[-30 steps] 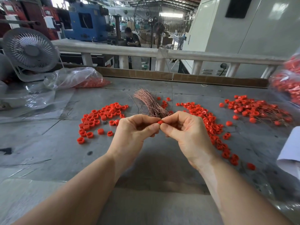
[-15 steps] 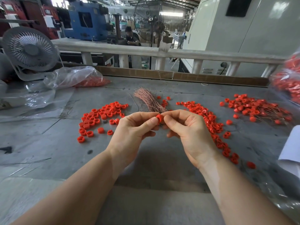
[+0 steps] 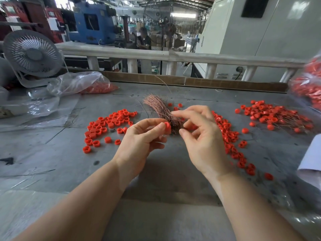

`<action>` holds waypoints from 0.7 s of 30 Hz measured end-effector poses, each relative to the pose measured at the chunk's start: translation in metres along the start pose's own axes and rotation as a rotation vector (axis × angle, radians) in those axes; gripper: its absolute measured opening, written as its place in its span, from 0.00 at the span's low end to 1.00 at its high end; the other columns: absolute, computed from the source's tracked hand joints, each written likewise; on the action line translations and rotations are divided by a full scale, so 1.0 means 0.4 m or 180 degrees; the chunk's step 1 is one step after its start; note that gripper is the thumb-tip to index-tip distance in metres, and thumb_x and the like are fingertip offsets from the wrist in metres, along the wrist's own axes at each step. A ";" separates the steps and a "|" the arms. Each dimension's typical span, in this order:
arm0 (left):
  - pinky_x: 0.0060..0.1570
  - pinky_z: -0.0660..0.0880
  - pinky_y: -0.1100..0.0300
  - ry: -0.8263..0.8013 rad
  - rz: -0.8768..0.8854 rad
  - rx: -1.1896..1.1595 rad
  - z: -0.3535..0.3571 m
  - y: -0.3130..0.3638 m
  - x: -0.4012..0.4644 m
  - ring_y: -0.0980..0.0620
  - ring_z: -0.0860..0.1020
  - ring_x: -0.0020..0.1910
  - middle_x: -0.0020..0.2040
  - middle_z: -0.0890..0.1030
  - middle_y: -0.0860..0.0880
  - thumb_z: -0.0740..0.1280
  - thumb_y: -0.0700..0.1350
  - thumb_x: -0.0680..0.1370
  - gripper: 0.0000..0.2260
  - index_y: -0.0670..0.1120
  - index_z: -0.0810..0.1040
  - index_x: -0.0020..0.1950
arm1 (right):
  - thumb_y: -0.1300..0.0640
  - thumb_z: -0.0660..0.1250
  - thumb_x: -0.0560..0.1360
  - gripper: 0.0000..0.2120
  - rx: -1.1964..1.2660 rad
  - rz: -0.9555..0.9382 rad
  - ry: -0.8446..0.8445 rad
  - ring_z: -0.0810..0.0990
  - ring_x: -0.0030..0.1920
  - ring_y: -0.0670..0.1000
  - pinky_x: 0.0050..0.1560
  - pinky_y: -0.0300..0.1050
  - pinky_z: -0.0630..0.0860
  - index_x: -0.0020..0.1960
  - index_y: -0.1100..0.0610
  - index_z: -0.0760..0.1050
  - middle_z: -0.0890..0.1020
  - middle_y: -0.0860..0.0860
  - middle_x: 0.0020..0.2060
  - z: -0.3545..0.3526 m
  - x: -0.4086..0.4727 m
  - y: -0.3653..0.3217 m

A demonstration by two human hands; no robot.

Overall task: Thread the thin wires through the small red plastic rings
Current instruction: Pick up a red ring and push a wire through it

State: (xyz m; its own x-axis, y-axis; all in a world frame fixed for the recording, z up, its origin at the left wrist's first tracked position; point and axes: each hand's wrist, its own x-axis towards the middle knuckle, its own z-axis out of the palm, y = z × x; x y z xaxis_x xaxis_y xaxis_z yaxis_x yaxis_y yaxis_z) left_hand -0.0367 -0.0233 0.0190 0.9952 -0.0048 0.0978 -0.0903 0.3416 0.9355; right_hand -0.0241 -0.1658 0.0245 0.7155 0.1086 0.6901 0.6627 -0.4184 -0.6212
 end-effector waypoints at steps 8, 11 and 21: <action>0.28 0.74 0.66 -0.0159 -0.0036 0.0032 0.001 0.000 0.000 0.57 0.74 0.28 0.31 0.79 0.49 0.67 0.45 0.68 0.06 0.45 0.81 0.34 | 0.62 0.72 0.69 0.08 -0.0106 -0.0222 -0.0324 0.75 0.43 0.44 0.44 0.31 0.66 0.47 0.56 0.82 0.78 0.45 0.41 0.004 -0.001 0.008; 0.28 0.74 0.66 -0.0173 -0.0002 0.0050 0.003 0.000 0.000 0.57 0.75 0.28 0.31 0.79 0.49 0.67 0.46 0.68 0.07 0.45 0.81 0.34 | 0.63 0.71 0.71 0.06 0.0155 0.0027 -0.0353 0.78 0.42 0.42 0.44 0.31 0.68 0.46 0.56 0.81 0.81 0.46 0.41 0.008 -0.001 0.003; 0.33 0.75 0.68 0.0174 0.0755 0.0820 0.014 0.000 -0.009 0.58 0.79 0.32 0.34 0.84 0.51 0.69 0.34 0.71 0.08 0.46 0.82 0.43 | 0.61 0.69 0.73 0.07 0.0518 0.0679 -0.0288 0.80 0.45 0.39 0.48 0.29 0.73 0.50 0.54 0.82 0.82 0.42 0.42 0.006 -0.003 0.005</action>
State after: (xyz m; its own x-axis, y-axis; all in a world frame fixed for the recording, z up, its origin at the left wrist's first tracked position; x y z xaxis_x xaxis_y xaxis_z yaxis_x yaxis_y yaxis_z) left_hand -0.0405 -0.0286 0.0208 0.9453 0.0989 0.3109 -0.3189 0.0788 0.9445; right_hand -0.0230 -0.1647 0.0216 0.8545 0.1169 0.5061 0.5167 -0.2908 -0.8053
